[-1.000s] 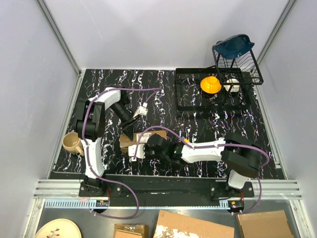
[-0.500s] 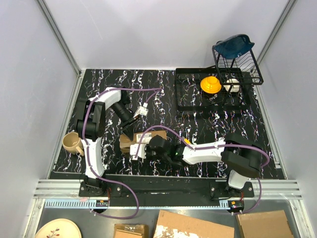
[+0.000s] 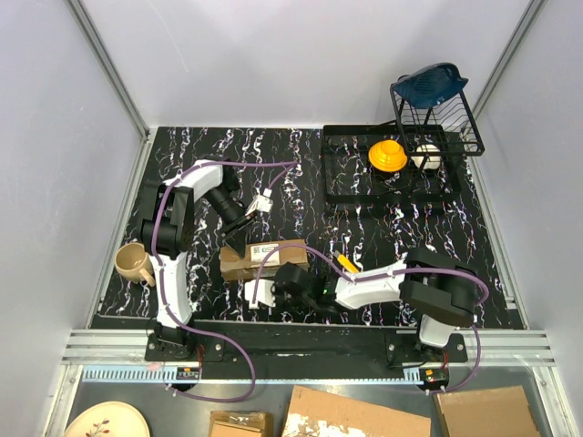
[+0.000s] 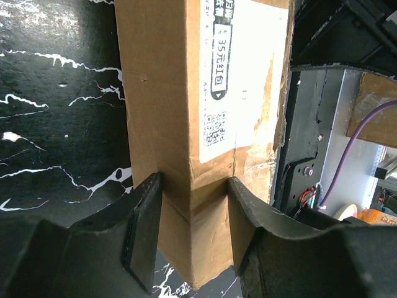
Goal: Unpack the express box
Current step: Open the express box at the center of the board.
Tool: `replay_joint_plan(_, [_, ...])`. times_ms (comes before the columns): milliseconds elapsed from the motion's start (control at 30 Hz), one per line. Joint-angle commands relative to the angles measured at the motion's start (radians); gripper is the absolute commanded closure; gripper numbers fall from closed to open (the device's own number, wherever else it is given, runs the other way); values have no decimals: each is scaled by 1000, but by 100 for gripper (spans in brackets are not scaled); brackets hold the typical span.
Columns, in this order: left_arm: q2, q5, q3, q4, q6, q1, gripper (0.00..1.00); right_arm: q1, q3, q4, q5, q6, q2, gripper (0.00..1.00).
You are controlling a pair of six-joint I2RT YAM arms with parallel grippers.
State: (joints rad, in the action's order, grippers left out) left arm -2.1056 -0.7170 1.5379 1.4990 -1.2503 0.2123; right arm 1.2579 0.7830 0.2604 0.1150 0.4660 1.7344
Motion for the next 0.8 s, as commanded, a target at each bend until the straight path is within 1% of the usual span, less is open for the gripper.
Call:
replay_joint_plan(0, [-39,143,2,-37,-54,-2,56,3,38,-73,-89,64,-82,79])
replay_joint_plan(33, [-40,145,2,-36,-52,-2,55,5,44,-76,-95,77,-113,76])
replay_joint_plan(67, [-37,145,2,-37,-52,-2,55,3,50,-79,-103,89,-125,65])
replay_joint_plan(133, [-37,142,4,-37,-52,-2,55,3,65,-84,-109,135,-157,58])
replay_joint_plan(167, [-39,143,2,-39,-54,-2,55,3,71,-82,-135,152,-167,56])
replay_joint_plan(267, [-40,136,7,-40,-54,-2,55,-3,104,-76,-133,213,-174,52])
replay_joint_plan(333, [-39,128,4,-42,-54,-2,55,-35,140,-79,-118,198,-170,58])
replay_joint_plan(367, [-37,126,2,-42,-55,-2,55,-52,157,-87,-66,157,-168,71])
replay_joint_plan(433, [-36,126,-2,-42,-58,-2,55,-93,219,-118,-40,126,-159,83])
replay_joint_plan(533, [-34,126,-4,-42,-63,-2,55,-135,272,-133,-43,148,-124,89])
replay_joint_plan(633, [-27,122,-5,-42,-63,-2,55,-150,305,-136,-15,164,-98,100])
replay_joint_plan(767, [-28,117,-2,-42,-63,-2,55,-152,320,-150,79,139,-73,100])
